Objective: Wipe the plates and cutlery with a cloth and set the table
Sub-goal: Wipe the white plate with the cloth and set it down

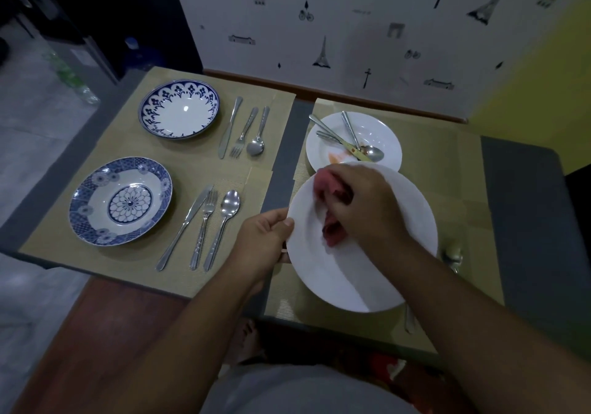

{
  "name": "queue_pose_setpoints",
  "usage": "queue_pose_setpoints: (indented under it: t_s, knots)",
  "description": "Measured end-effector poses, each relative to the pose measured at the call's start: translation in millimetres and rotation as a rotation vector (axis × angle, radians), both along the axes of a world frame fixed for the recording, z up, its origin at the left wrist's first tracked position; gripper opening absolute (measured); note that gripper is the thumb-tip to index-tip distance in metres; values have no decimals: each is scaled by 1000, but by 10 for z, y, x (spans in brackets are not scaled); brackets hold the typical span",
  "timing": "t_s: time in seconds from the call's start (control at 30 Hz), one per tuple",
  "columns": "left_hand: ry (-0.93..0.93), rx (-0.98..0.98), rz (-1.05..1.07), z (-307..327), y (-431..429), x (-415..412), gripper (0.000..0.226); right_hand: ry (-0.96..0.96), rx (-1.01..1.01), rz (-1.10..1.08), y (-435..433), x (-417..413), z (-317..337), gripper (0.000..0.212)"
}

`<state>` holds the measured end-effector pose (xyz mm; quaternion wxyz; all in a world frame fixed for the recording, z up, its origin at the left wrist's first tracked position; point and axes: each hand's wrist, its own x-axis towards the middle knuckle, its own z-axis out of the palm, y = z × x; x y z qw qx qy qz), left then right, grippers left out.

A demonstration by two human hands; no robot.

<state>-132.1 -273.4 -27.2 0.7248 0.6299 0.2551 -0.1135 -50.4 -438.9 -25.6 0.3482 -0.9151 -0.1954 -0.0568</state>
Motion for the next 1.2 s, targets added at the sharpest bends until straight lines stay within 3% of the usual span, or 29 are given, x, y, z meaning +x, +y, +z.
queue_pose_setpoints:
  t_s: [0.1,0.3,0.47,0.57,0.7,0.83,0.93,1.07,1.2]
  knots:
    - [-40,52,-4,-1,8,30,27,28,-20,-68,-23,13,6,34]
    - [-105,64,-48,5,3,11,23,32,-92,185,67,-444,-96,32]
    - [-88,113,-21,-17,-8,22,27,-12,-55,-82,-118,6,24,30]
    - [-104,110,-28,13,-44,116,27,-14,-124,126,-154,-103,39,30]
    - [-109,108,10,-6,-19,199,26,125,-197,468,-196,-524,-22,22]
    - [-97,151,6,-53,-5,150,25,224,-242,536,-506,-713,-128,21]
    - [-121,155,-30,-89,-74,89,26,145,-253,600,-449,-640,-180,18]
    - [-105,174,-52,-142,-125,31,27,-12,-243,373,-323,-142,-265,12]
    - [-119,221,11,-165,-110,64,26,18,-350,25,-527,-46,-197,13]
